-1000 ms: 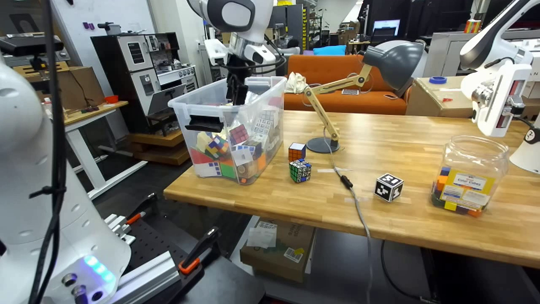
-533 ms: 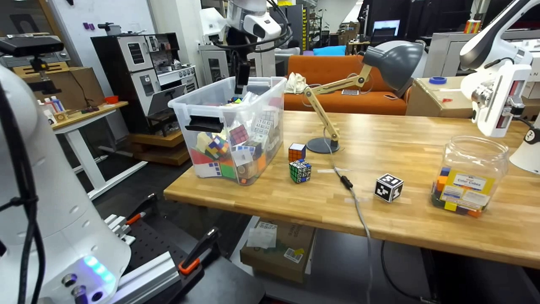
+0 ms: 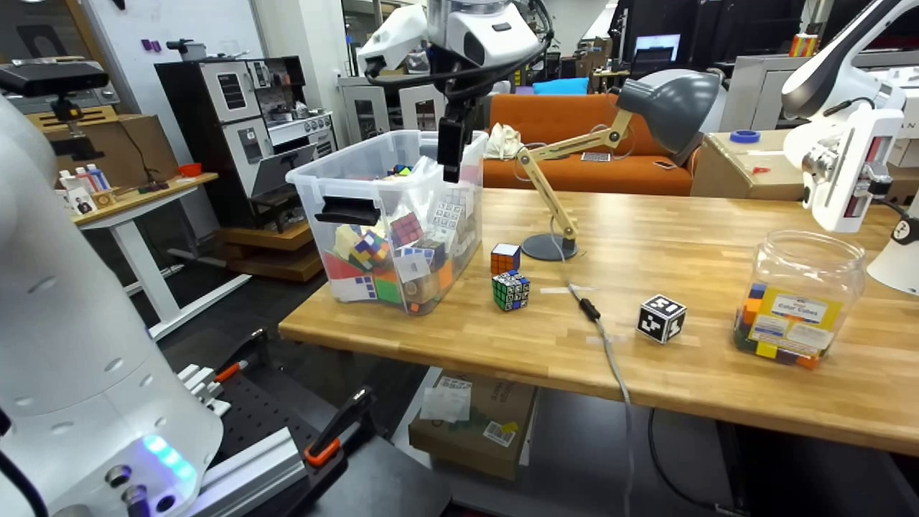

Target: Put the rubik's cube inside the storage box

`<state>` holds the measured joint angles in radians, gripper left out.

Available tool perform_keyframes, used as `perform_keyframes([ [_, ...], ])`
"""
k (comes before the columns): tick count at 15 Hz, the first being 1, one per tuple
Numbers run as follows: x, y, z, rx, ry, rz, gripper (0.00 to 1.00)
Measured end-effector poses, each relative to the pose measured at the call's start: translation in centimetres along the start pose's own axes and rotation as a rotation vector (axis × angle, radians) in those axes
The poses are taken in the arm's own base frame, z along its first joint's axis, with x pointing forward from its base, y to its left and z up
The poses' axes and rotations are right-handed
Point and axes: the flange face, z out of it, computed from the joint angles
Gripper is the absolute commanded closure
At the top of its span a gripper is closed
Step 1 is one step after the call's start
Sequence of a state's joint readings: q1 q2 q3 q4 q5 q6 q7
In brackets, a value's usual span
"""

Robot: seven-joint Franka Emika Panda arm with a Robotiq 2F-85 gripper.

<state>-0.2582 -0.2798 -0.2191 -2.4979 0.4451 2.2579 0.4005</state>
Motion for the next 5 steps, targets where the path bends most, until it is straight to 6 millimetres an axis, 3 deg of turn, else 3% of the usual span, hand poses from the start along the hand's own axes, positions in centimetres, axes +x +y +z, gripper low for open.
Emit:
perform_keyframes([
  [2,1.02,2.0,0.24,-0.021,-0.001,0.069,0.0],
  [5,0.61,1.38,0.32,-0.022,-0.002,0.052,0.0],
])
